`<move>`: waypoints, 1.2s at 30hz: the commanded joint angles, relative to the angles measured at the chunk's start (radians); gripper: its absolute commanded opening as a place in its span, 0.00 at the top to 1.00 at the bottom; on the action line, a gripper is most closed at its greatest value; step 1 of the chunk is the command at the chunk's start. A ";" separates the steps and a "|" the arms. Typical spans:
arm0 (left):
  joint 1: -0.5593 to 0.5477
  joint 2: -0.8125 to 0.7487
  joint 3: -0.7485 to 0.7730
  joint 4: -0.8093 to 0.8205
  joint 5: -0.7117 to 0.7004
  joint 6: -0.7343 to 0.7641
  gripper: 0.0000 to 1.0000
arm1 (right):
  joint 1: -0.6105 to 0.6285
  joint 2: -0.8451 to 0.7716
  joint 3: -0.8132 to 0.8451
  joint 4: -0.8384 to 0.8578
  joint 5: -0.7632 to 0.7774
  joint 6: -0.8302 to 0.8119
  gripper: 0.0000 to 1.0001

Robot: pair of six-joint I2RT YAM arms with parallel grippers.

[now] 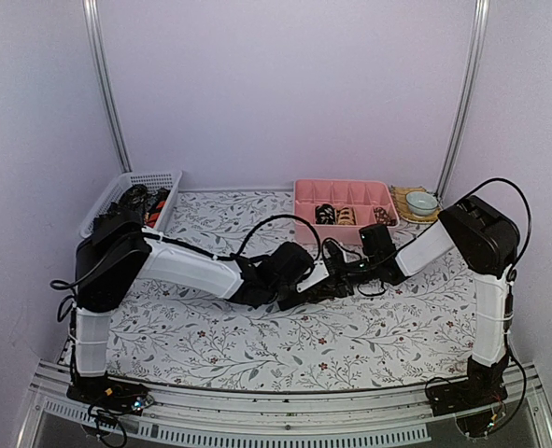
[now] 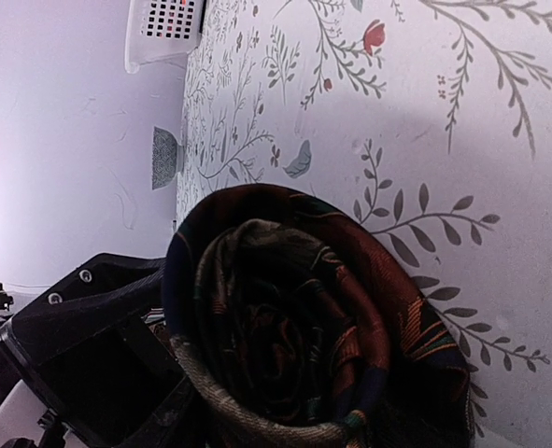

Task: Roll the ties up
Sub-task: Roll the tie at the center of the board.

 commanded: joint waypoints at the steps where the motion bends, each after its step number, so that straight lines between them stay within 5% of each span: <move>1: -0.009 0.045 0.035 0.043 -0.163 -0.013 0.39 | 0.014 0.106 -0.035 -0.142 0.080 -0.008 0.47; 10: -0.014 -0.050 0.005 0.024 -0.104 0.006 0.01 | 0.012 0.114 -0.029 -0.150 0.080 -0.009 0.48; 17: 0.041 -0.252 -0.100 0.009 0.237 0.197 0.00 | 0.007 0.109 -0.028 -0.155 0.080 -0.014 0.48; 22: 0.129 -0.252 -0.054 -0.075 0.526 0.325 0.00 | 0.006 0.107 -0.033 -0.150 0.081 -0.013 0.48; 27: 0.158 -0.202 -0.023 -0.098 0.651 0.440 0.00 | 0.006 0.105 -0.038 -0.144 0.079 -0.013 0.48; 36: 0.189 -0.019 0.146 -0.240 0.673 0.479 0.00 | 0.007 0.097 -0.051 -0.135 0.078 -0.013 0.48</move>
